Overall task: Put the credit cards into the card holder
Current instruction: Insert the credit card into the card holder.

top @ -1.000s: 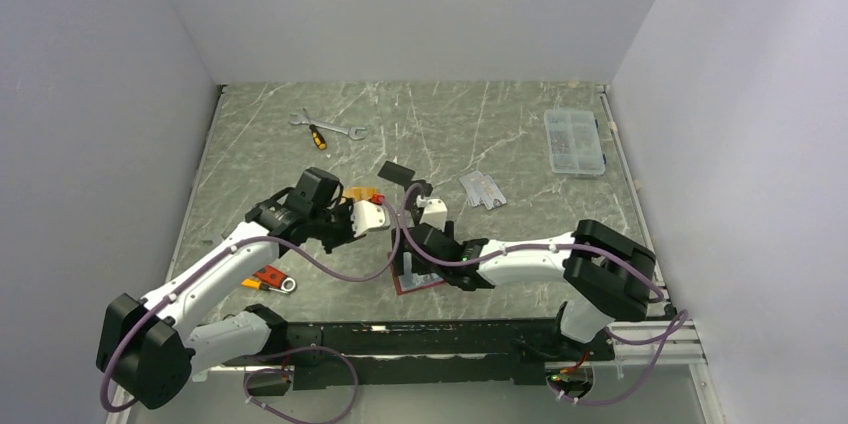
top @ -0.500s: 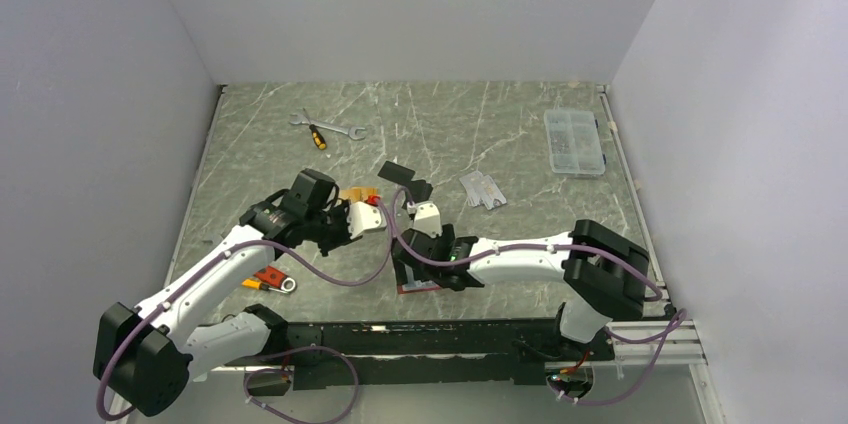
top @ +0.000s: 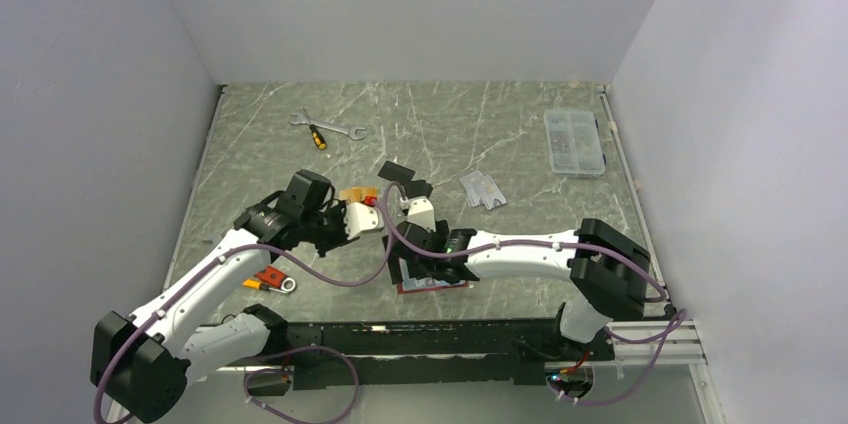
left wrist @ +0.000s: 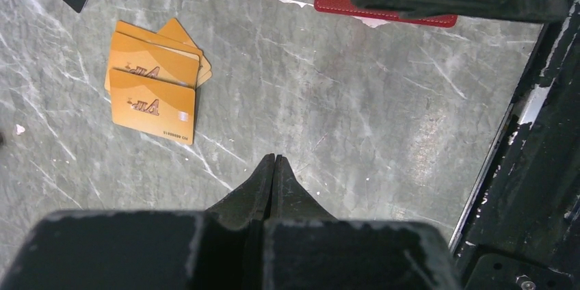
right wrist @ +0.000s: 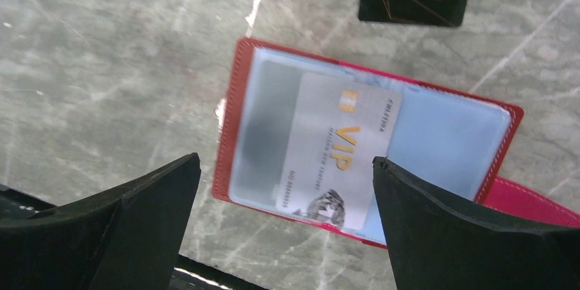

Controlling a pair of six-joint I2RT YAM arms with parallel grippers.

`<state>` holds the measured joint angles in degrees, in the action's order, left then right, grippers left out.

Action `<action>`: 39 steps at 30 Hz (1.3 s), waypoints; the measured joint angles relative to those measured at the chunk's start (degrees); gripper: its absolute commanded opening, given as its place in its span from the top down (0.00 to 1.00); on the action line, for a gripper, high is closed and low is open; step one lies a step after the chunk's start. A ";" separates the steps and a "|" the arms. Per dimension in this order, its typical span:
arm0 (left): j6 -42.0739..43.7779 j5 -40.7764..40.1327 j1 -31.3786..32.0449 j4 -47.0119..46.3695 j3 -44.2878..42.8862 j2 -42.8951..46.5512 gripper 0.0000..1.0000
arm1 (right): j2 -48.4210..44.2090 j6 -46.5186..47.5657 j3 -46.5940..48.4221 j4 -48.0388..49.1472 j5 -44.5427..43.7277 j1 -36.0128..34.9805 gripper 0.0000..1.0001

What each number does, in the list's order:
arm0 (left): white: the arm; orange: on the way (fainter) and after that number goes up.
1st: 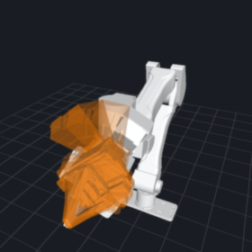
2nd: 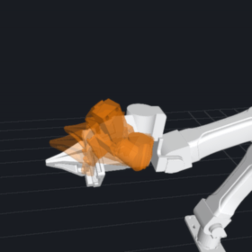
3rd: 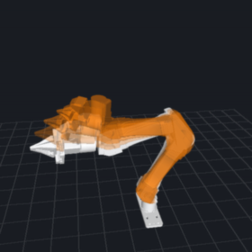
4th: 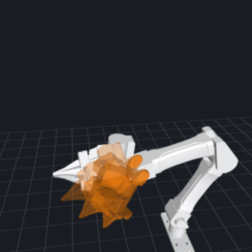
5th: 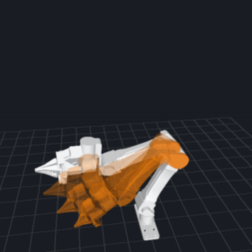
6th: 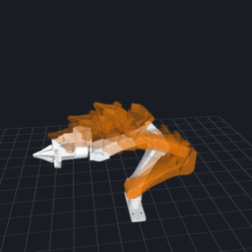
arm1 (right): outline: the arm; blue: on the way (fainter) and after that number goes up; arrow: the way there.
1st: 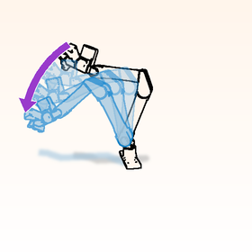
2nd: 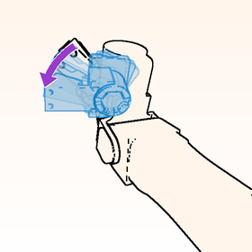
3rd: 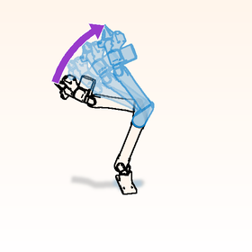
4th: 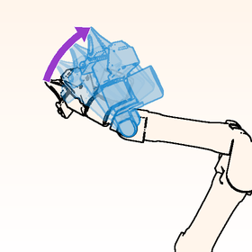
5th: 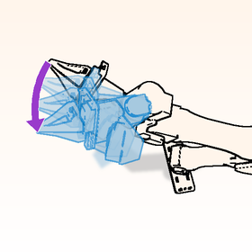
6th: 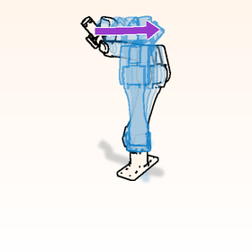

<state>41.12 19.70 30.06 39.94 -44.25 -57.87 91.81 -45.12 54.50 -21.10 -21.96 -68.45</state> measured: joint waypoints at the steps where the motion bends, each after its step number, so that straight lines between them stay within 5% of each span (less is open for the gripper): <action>1: 0.02 0.13 0.00 -0.02 0.02 0.04 1.00 | -0.13 -0.35 -0.66 0.11 0.00 0.00 0.00; 4: 0.09 1.53 0.00 -0.48 0.66 0.07 1.00 | -1.79 -1.22 -3.98 0.87 0.24 0.04 0.08; 9: 0.22 3.52 1.18 -2.19 1.68 -0.63 1.00 | -7.30 -3.08 -10.34 3.58 2.58 2.62 0.38; 14: 0.22 3.13 8.66 -5.95 1.84 -4.55 1.00 | -14.51 -4.79 -16.20 7.67 6.29 9.64 0.67; 17: 0.24 2.36 13.64 -8.20 1.90 -7.72 1.00 | -16.81 -5.53 -18.53 9.99 8.96 13.38 0.75; 25: 1.84 -0.37 20.57 -14.03 2.89 -17.57 1.00 | -16.81 -6.36 -22.43 15.41 15.93 17.55 0.77; 39: 2.75 -4.61 23.71 -20.41 4.09 -23.37 1.00 | -13.14 -8.94 -26.82 24.92 23.80 19.28 0.89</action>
<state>43.88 15.09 53.78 19.53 -40.16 -81.23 78.67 -54.06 27.68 3.81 1.85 -49.17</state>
